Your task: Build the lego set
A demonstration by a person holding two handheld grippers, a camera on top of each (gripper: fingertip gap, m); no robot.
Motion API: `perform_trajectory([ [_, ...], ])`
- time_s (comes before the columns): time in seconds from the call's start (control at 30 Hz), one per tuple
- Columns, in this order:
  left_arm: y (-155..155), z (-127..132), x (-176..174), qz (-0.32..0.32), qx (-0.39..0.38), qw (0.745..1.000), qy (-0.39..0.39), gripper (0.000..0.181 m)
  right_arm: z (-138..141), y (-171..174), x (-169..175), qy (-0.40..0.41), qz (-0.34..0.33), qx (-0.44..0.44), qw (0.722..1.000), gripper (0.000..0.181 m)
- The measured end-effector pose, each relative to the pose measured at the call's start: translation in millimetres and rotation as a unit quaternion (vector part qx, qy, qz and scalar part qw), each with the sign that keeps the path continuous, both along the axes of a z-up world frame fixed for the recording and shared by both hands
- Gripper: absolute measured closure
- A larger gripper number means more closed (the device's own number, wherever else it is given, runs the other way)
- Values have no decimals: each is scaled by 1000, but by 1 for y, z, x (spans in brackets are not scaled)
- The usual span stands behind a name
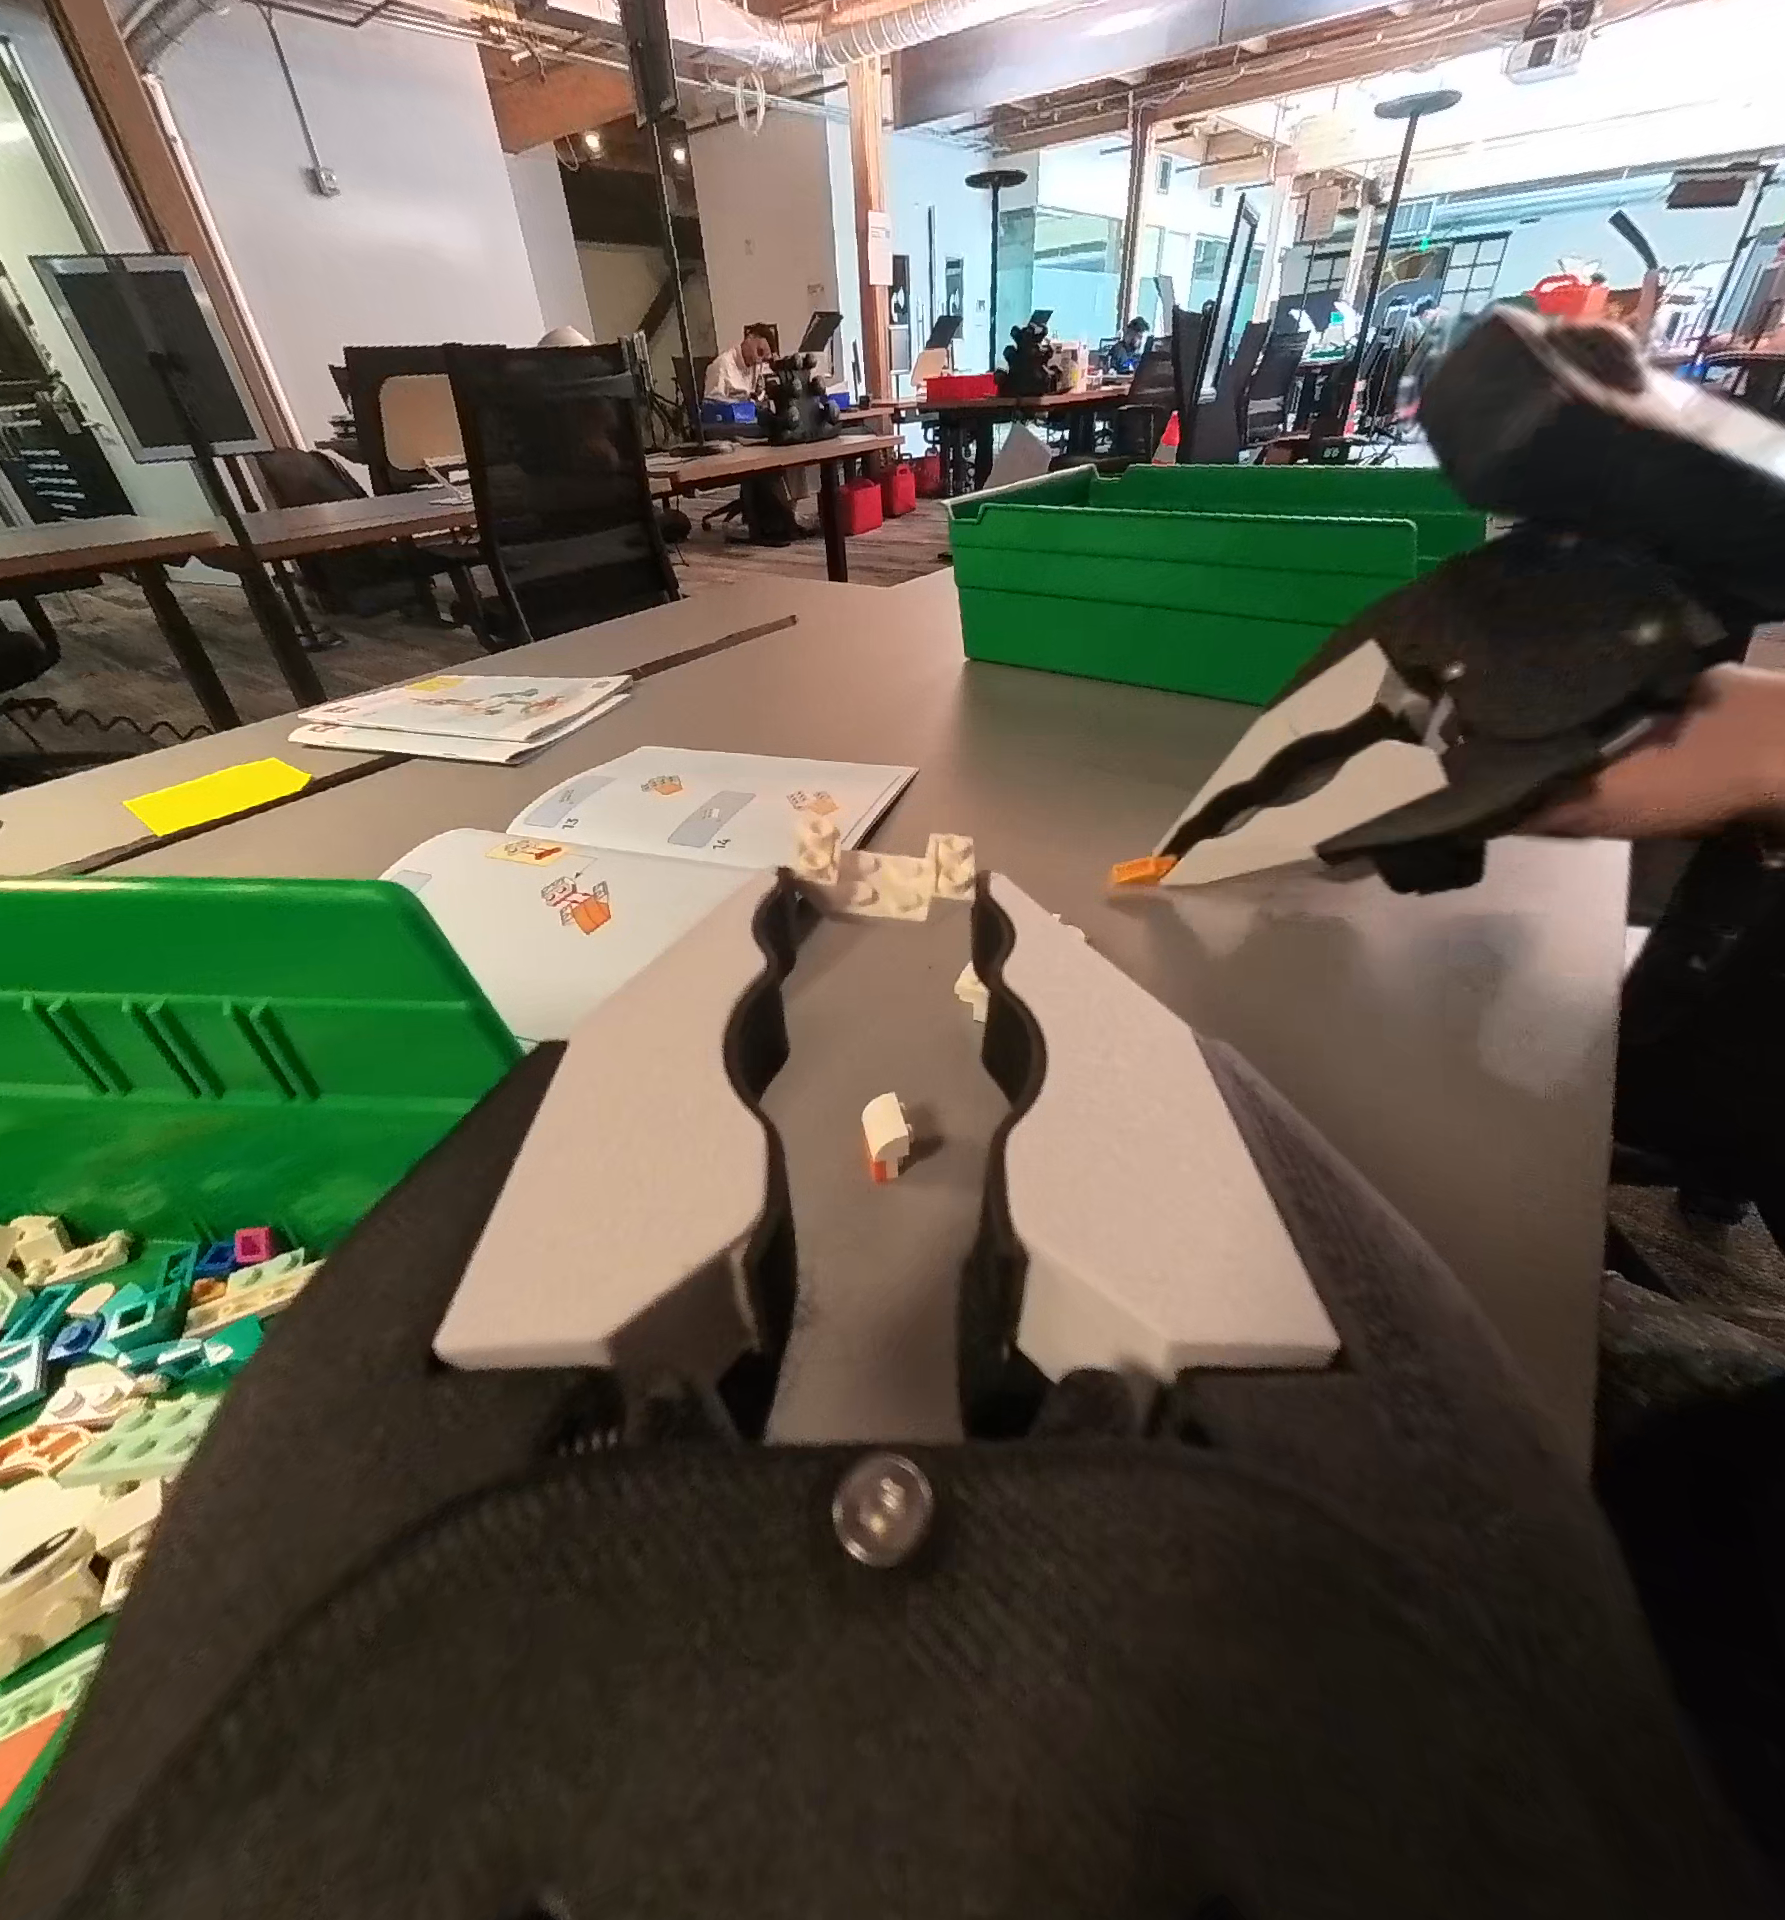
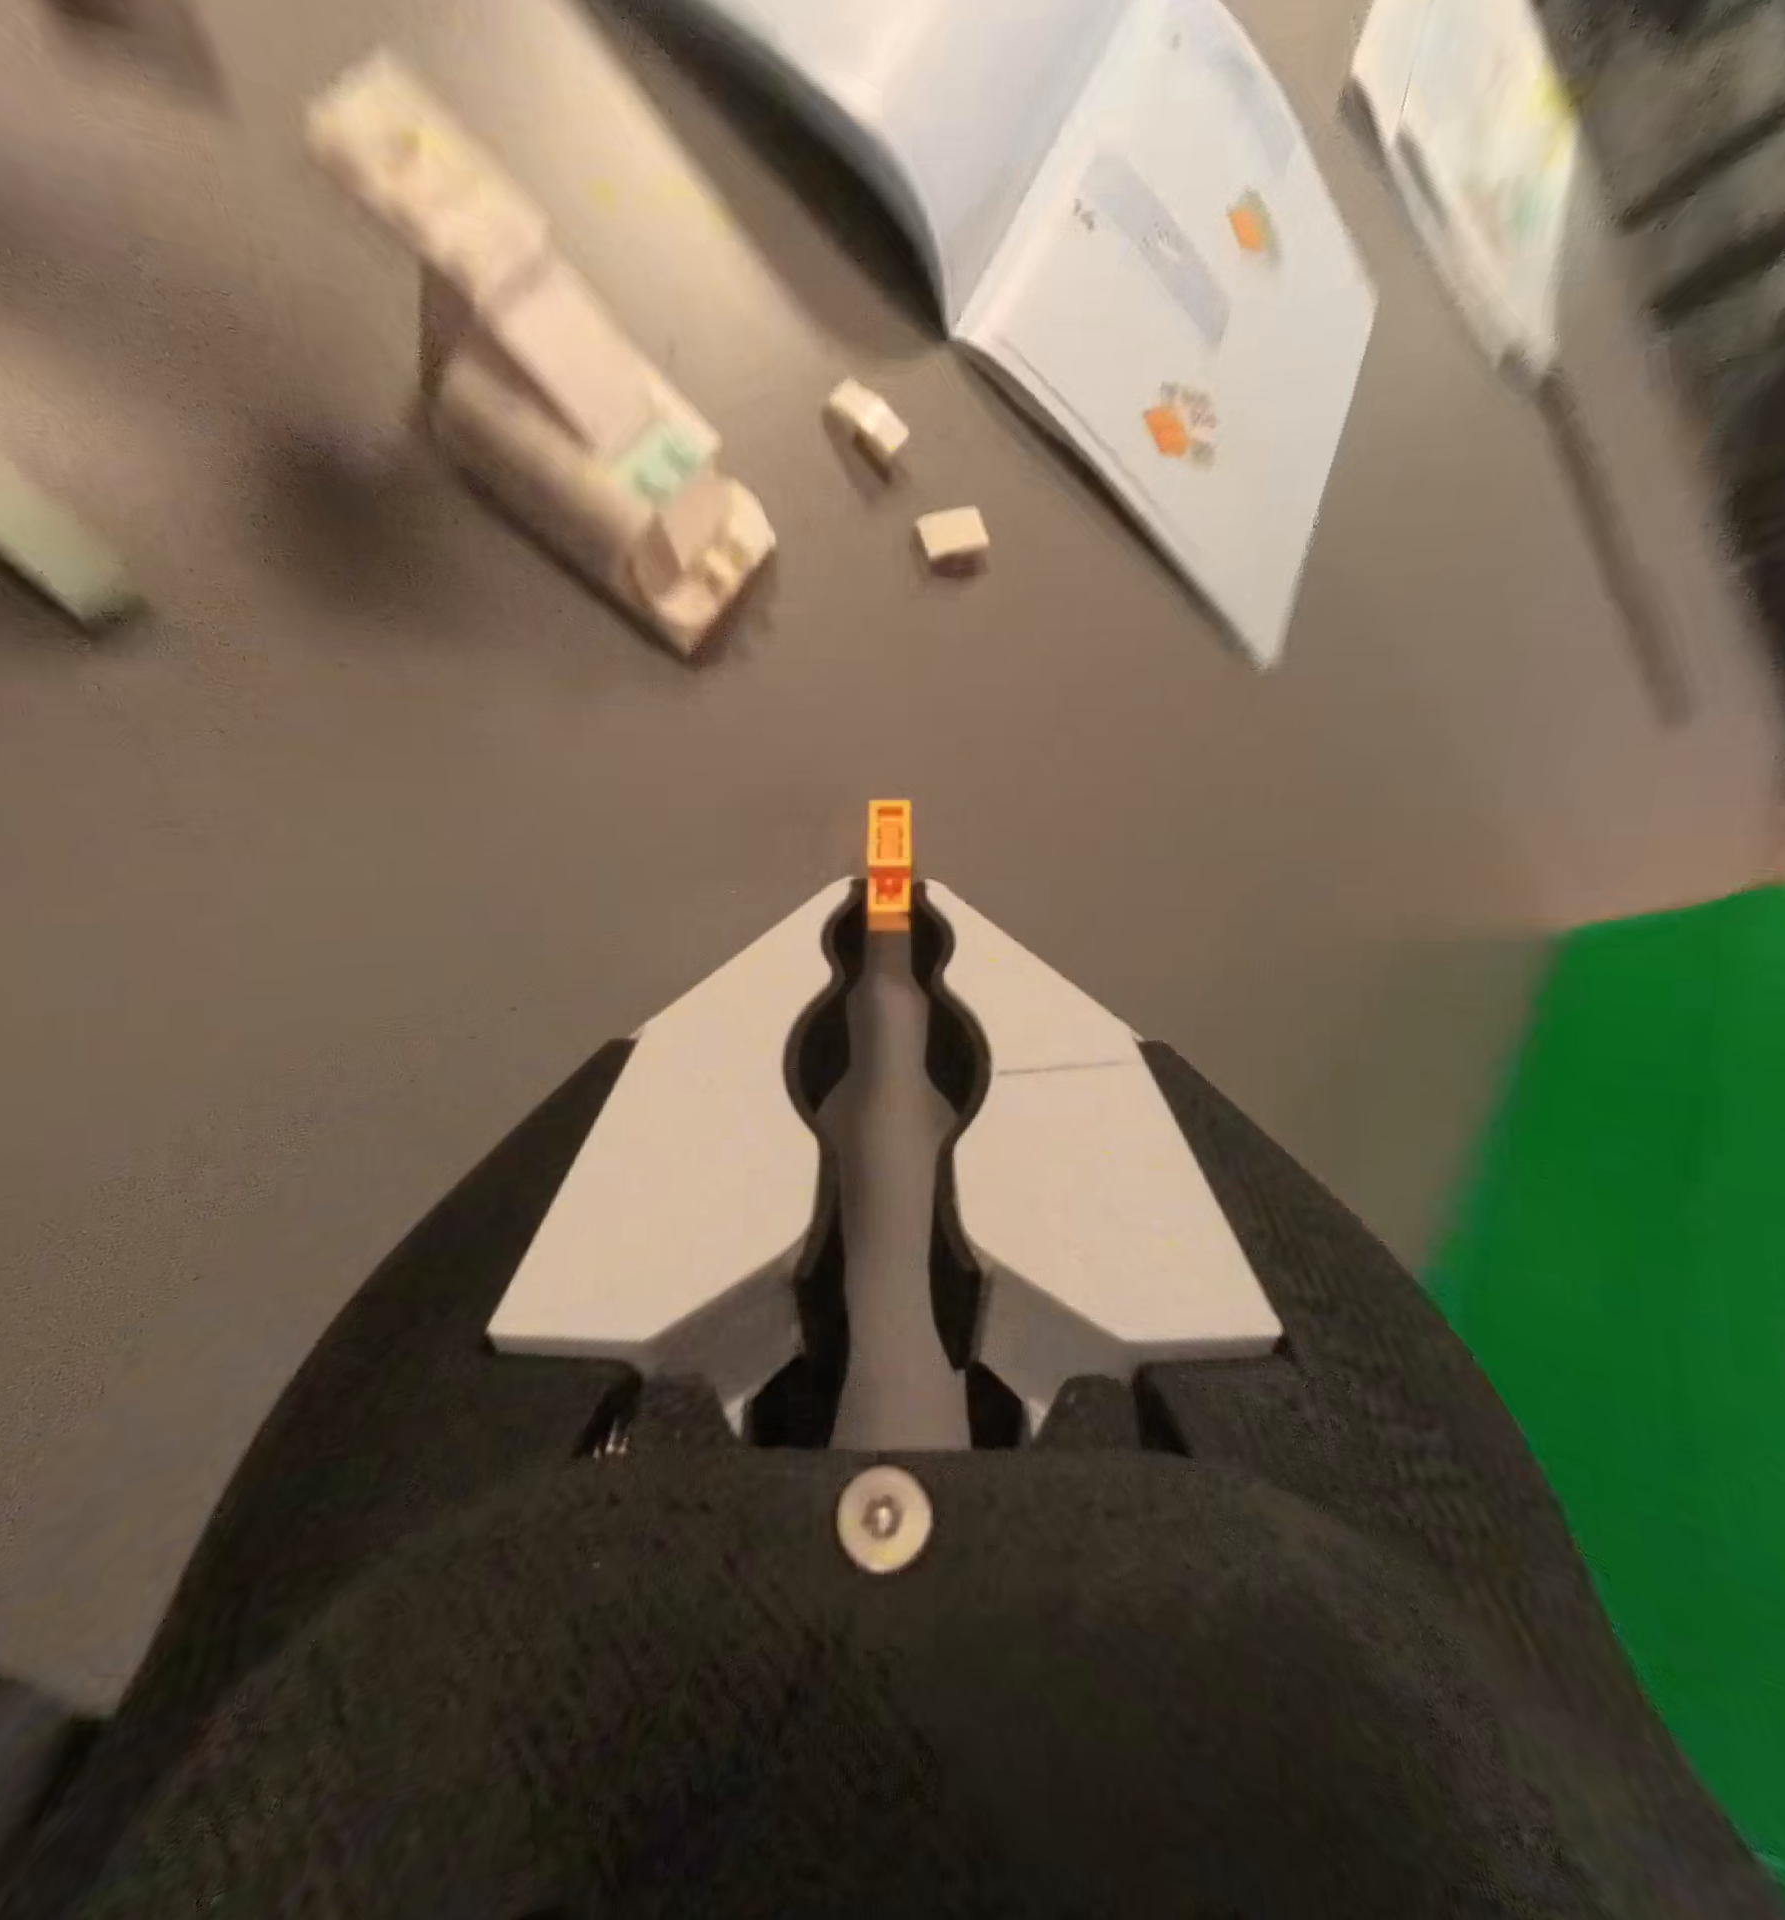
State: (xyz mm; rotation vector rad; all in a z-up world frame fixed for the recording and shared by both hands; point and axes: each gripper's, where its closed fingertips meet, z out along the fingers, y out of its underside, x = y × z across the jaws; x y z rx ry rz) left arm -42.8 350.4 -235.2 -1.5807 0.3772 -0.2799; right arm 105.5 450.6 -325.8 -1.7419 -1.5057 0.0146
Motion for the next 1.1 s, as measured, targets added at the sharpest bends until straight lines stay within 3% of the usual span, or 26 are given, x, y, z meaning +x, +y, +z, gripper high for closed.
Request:
perform_trajectory([
  [0.07,0,0,1,-3,0,1000,-3,149,6,7,6,-127,87,117,981,175],
  [0.13,-1,1,2,-6,0,1000,-4,148,14,10,8,-254,190,239,918,175],
  [0.2,-1,1,2,-7,1,1000,-3,148,15,8,6,-366,297,340,814,176],
  [0.3,-2,1,2,-7,1,1000,-3,148,7,-10,-1,-458,444,443,630,175],
  [0.37,-2,1,3,-10,-1,1000,-5,149,-1,-25,-2,-472,517,460,546,175],
  [0.47,-1,-1,5,-13,-4,1000,-2,148,-8,-43,-2,-472,584,462,472,175],
  [0.53,-1,-1,5,-12,-4,1000,1,148,-8,-55,-5,-449,619,464,448,175],
  [0.63,-1,-1,4,-12,-4,1000,-1,149,-5,-61,-4,-436,629,434,475,170],
  [0.7,-2,-1,5,-15,-5,1000,-5,149,-2,-62,-2,-433,629,412,497,155],
  [0.8,-1,-3,5,-18,-12,1000,-10,148,4,-62,2,-426,616,373,547,143],
  [0.87,-1,-3,5,-21,-15,1000,-14,148,7,-61,5,-411,592,323,613,157],
  [0.97,-1,-3,5,-22,-14,1000,-16,148,2,-56,14,-374,514,184,750,181],
  [1.03,-2,-2,5,-21,-11,1000,-17,149,-1,-52,15,-344,475,123,800,181],
  [1.1,-2,-2,5,-21,-12,1000,-18,148,-4,-52,11,-314,457,89,828,181],
])
